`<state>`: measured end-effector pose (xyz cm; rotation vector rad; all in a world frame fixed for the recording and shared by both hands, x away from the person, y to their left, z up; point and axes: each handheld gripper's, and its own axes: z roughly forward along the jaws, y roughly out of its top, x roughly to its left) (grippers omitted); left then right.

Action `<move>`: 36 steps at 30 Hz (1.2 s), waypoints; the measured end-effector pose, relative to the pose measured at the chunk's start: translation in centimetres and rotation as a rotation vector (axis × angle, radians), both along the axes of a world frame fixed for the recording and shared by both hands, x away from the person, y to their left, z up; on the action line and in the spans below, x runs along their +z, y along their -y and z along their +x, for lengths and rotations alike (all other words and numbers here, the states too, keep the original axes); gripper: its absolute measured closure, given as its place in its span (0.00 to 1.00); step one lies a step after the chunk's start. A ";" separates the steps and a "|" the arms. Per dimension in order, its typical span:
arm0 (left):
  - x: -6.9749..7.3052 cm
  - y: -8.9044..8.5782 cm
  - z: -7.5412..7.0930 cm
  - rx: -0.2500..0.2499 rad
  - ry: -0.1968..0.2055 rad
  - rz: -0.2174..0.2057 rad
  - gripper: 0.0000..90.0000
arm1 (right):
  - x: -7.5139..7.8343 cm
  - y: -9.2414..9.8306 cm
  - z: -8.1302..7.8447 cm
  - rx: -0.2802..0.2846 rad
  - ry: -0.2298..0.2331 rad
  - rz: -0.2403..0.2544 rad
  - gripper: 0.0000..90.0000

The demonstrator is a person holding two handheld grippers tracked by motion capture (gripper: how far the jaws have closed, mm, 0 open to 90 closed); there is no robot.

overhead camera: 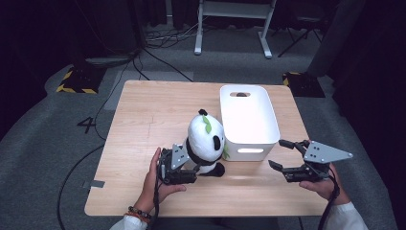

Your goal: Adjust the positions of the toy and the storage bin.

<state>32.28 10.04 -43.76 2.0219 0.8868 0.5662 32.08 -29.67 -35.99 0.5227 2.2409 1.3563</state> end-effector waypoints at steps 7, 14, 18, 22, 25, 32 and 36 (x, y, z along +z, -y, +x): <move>0.2 0.3 1.4 -0.027 -0.025 -0.023 0.17 | 0.6 -0.9 1.8 -0.001 -0.034 -0.045 0.28; -0.3 0.5 2.1 -0.080 -0.050 -0.051 0.17 | 0.1 -2.6 3.4 0.014 -0.077 -0.095 0.29; -0.7 0.9 1.7 -0.097 -0.048 -0.035 0.15 | -0.8 -3.8 4.6 0.014 -0.121 -0.129 0.30; -0.9 1.4 1.7 -0.084 -0.041 -0.015 0.10 | -1.7 -4.4 5.1 0.016 -0.149 -0.146 0.32; -1.1 1.7 2.1 -0.063 -0.039 -0.013 0.06 | -2.1 -4.7 5.2 0.025 -0.148 -0.138 0.41; -1.9 2.1 2.7 -0.054 -0.059 0.011 0.01 | -2.4 -5.2 5.6 0.017 -0.136 -0.148 0.54; -2.0 2.1 2.7 -0.038 -0.053 0.024 0.11 | -2.1 -5.6 6.5 0.048 -0.162 -0.181 0.64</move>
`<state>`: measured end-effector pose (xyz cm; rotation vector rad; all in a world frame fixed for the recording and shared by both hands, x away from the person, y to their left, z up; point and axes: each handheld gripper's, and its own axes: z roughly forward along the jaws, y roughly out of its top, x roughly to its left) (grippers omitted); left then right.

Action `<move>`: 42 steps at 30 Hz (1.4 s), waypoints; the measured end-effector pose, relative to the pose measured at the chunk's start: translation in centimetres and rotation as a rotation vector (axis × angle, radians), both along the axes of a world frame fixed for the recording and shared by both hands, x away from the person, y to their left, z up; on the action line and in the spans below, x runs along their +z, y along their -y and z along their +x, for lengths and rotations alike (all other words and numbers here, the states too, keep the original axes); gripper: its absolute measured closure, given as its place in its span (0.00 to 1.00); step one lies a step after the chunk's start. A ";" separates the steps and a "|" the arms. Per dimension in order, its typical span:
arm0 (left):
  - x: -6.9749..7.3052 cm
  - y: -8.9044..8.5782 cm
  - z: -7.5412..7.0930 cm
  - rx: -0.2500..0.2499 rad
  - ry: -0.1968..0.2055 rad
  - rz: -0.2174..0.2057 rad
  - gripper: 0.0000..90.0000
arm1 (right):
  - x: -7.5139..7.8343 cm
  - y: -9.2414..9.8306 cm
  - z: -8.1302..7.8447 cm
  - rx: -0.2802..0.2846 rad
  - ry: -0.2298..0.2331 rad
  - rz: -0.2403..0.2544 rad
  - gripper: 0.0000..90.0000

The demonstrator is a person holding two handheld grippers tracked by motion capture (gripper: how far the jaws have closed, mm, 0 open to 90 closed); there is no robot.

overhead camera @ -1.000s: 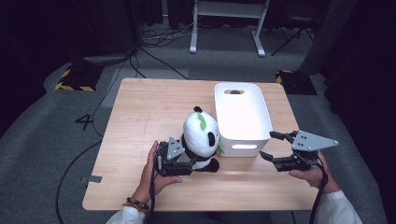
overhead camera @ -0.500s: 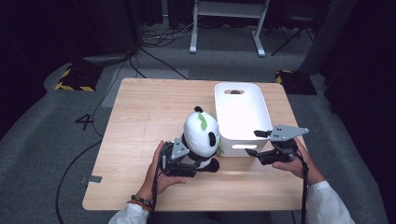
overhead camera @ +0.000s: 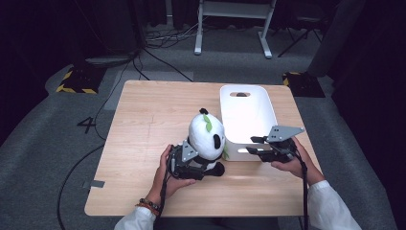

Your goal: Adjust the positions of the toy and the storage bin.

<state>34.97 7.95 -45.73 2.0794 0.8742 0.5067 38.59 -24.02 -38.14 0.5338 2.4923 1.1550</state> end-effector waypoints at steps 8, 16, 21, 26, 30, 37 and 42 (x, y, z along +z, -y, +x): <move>0.3 -0.3 0.4 -0.013 -0.003 0.052 0.34 | 0.3 0.2 1.5 0.088 -0.046 -0.018 0.80; 0.4 -0.7 1.1 0.000 0.010 0.053 0.47 | 0.5 0.2 1.6 0.192 -0.043 -0.034 0.93; 0.3 -1.1 1.3 0.025 0.023 0.067 0.48 | 0.4 -0.5 0.4 0.236 -0.012 -0.046 0.98; 0.4 -2.2 1.6 0.040 0.006 0.053 0.48 | 0.3 -0.4 -0.2 0.266 -0.003 -0.038 0.98; 0.4 -2.9 1.7 0.043 -0.005 0.053 0.48 | 0.3 -0.7 -1.1 0.323 0.007 -0.039 0.98; 0.4 -4.1 1.6 0.056 -0.021 0.043 0.48 | 0.4 -1.7 -2.8 0.452 0.015 -0.053 0.98; 0.5 -3.9 1.4 0.055 -0.013 0.065 0.48 | 0.6 -1.4 -3.3 0.433 0.035 -0.041 0.95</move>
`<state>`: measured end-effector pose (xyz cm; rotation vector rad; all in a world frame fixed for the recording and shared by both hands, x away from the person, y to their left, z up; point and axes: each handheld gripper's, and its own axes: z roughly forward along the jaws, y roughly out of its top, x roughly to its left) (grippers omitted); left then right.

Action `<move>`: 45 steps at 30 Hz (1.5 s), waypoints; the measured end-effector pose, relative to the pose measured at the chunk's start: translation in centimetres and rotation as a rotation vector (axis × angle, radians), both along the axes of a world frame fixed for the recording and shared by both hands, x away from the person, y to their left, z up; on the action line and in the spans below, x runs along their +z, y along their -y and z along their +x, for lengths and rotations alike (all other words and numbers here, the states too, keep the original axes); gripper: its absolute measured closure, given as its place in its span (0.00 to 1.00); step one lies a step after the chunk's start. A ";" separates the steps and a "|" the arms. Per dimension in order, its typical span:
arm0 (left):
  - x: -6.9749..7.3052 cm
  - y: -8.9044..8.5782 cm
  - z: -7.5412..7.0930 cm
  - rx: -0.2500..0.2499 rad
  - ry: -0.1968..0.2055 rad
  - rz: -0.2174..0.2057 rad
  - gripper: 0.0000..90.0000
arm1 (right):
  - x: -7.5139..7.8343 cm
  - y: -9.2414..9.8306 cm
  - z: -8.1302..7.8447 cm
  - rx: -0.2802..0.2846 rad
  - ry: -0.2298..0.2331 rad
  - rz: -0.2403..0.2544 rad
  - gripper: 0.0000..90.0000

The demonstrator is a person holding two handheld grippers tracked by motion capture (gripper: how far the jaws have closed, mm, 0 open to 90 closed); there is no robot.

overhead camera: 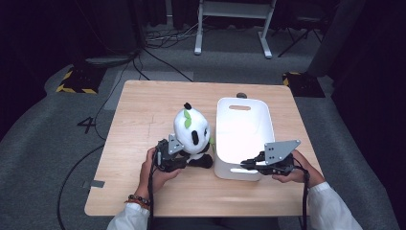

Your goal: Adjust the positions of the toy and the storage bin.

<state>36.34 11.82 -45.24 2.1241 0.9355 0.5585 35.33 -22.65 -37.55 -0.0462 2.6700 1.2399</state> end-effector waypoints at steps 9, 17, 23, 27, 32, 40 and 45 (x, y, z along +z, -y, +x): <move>0.1 0.2 -0.7 -0.003 0.027 -0.030 0.36 | 1.4 2.3 -0.8 -0.148 0.051 0.136 0.63; 0.4 -0.1 -1.2 -0.004 0.029 -0.072 0.26 | 1.9 6.3 -0.9 -0.298 0.054 0.228 0.48; 0.7 -0.2 -1.8 0.003 0.051 -0.109 0.18 | 1.7 9.0 -0.6 -0.469 0.076 0.265 0.38; 1.2 0.1 -2.1 -0.001 0.065 -0.113 0.18 | 0.9 10.1 -0.3 -0.622 0.092 0.237 0.34; 1.3 0.5 -1.7 0.006 0.062 -0.119 0.18 | -0.6 10.8 0.1 -0.680 0.069 0.206 0.32; 1.5 0.6 -1.0 0.038 0.078 -0.150 0.17 | -5.2 11.8 1.0 -0.759 0.032 0.094 0.29; 1.5 0.9 -0.4 0.028 0.081 -0.160 0.17 | -7.7 12.5 1.4 -0.787 -0.021 0.085 0.29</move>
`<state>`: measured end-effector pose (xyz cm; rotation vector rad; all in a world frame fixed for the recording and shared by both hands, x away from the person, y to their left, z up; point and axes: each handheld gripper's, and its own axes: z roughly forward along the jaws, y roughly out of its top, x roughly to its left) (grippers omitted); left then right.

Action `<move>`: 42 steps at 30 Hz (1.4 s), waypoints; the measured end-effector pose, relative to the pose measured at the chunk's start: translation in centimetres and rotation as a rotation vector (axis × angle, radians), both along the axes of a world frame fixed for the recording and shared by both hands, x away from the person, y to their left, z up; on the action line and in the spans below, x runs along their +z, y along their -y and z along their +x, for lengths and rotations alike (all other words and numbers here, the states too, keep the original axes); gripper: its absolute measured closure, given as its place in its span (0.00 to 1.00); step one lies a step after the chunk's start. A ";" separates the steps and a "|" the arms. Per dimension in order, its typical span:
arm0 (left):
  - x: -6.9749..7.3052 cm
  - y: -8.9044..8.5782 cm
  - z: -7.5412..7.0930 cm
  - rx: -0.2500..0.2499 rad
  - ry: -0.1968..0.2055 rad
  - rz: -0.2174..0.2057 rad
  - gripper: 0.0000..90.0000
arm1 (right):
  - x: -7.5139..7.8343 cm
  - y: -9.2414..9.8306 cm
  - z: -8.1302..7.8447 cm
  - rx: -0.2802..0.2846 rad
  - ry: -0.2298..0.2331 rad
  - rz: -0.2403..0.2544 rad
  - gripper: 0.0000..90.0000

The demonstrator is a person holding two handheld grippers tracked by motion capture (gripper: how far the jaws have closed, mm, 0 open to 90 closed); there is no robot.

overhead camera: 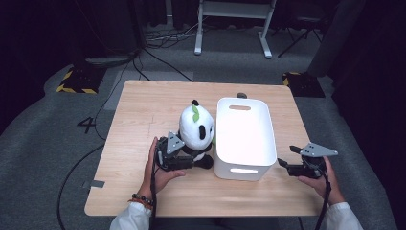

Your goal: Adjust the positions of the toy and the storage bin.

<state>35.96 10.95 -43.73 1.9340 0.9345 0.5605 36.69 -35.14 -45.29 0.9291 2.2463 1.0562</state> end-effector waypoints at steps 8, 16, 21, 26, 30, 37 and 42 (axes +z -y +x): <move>0.5 0.2 -0.9 -0.007 0.023 -0.019 0.17 | -2.1 0.7 0.3 -0.030 -0.039 -0.008 0.29; 0.4 0.9 -0.3 0.042 0.015 -0.006 0.16 | -2.7 1.1 0.3 -0.045 -0.047 0.019 0.29; 1.5 0.9 -1.2 0.064 0.061 -0.004 0.17 | -2.9 1.0 0.3 -0.042 -0.047 0.016 0.29; 2.4 0.9 -1.6 0.079 0.083 -0.033 0.17 | -3.2 1.1 0.3 -0.039 -0.054 0.012 0.29; 3.4 1.2 -1.9 0.082 0.114 -0.038 0.17 | -3.4 1.0 0.4 -0.048 -0.064 0.010 0.29; 4.8 1.9 -1.4 0.131 0.131 -0.060 0.16 | -3.6 1.0 0.4 -0.048 -0.067 -0.015 0.30; 5.0 2.2 -0.6 0.146 0.110 -0.062 0.10 | -3.9 1.2 0.5 -0.053 -0.076 -0.006 0.30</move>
